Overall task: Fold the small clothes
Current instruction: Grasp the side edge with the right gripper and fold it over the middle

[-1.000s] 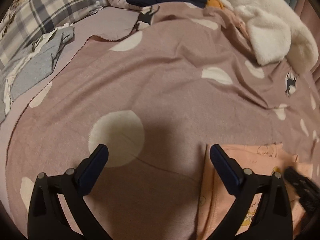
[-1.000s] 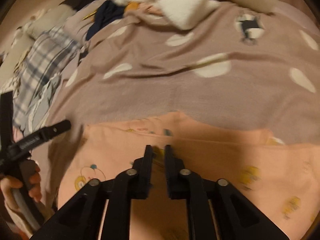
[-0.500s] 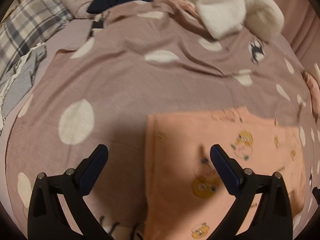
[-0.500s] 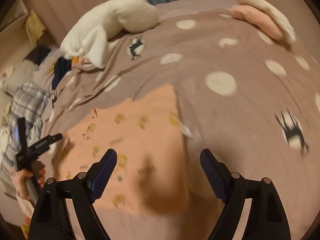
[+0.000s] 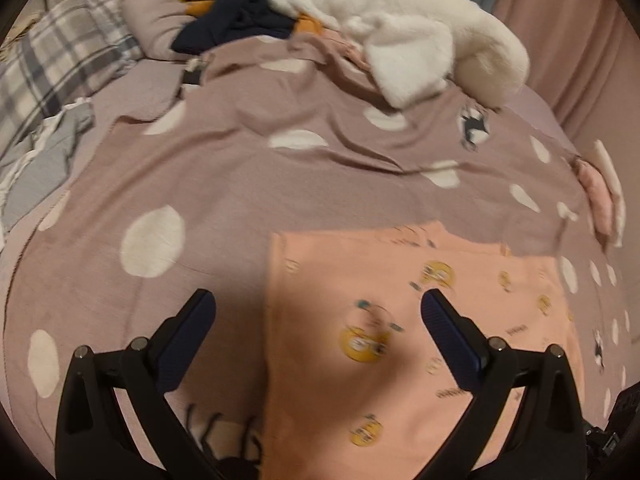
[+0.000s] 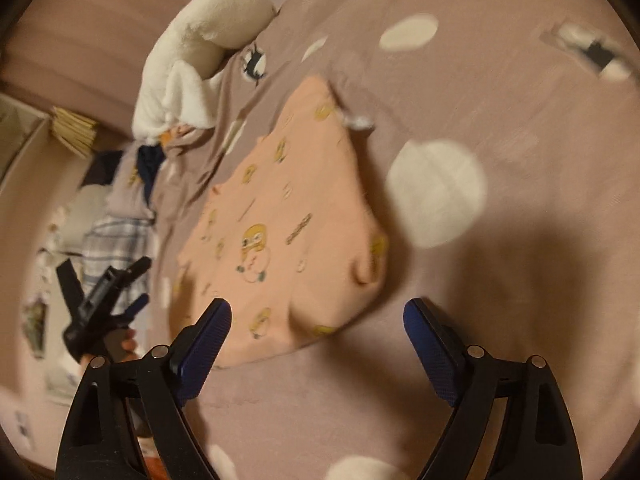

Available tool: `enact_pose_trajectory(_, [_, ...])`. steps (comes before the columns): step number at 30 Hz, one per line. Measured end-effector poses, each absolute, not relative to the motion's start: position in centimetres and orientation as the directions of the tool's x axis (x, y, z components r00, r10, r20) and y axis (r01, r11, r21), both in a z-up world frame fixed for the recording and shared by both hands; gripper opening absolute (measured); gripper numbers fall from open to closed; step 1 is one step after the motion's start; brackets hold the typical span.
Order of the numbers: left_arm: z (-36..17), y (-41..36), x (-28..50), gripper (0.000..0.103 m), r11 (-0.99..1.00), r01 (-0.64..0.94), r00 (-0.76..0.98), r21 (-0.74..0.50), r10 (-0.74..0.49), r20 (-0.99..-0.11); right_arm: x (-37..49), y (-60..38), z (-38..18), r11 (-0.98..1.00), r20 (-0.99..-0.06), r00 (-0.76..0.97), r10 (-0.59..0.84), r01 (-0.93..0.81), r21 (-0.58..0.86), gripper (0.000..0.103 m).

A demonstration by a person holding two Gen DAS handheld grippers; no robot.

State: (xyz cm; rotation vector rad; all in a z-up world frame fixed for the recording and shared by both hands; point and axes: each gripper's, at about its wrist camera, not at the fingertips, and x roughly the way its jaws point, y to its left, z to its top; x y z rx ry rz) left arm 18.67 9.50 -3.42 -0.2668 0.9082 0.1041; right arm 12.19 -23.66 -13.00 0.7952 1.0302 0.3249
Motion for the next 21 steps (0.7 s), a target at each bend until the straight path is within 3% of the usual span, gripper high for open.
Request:
enact_pose_trajectory(6, [-4.4,11.4,19.3,0.103,0.949,-0.246,0.585,-0.197,-0.017,-0.811,13.4,-24.0,-13.5,0.652,-0.571,0.604,0.557,0.109,0.751,0.088])
enact_pose_trajectory(15, [-5.0,12.0,19.5,0.103,0.947,-0.257,0.564,-0.194,-0.016,-0.826,14.5,-22.9,-12.9,0.732,-0.61,0.629,0.483,0.094,0.675,0.088])
enact_pose_trajectory(18, [-5.0,12.3,19.5,0.103,0.945,-0.267,0.566,-0.187,-0.003,-0.824,15.1,-22.3,-12.7,0.799,-0.661,0.634,0.402,0.11,0.591,0.071])
enact_pose_trajectory(20, [-5.3,12.4,19.6,0.103,0.947,-0.282,0.555,-0.155,0.029,-0.831,15.5,-22.0,-12.6,0.844,-0.705,0.629,0.328,0.139,0.518,0.033])
enact_pose_trajectory(21, [-5.4,12.5,19.8,0.103,0.948,-0.286,0.548,-0.142,0.04,-0.835,15.6,-22.0,-12.6,0.845,-0.706,0.622,0.339,0.129,0.519,0.029])
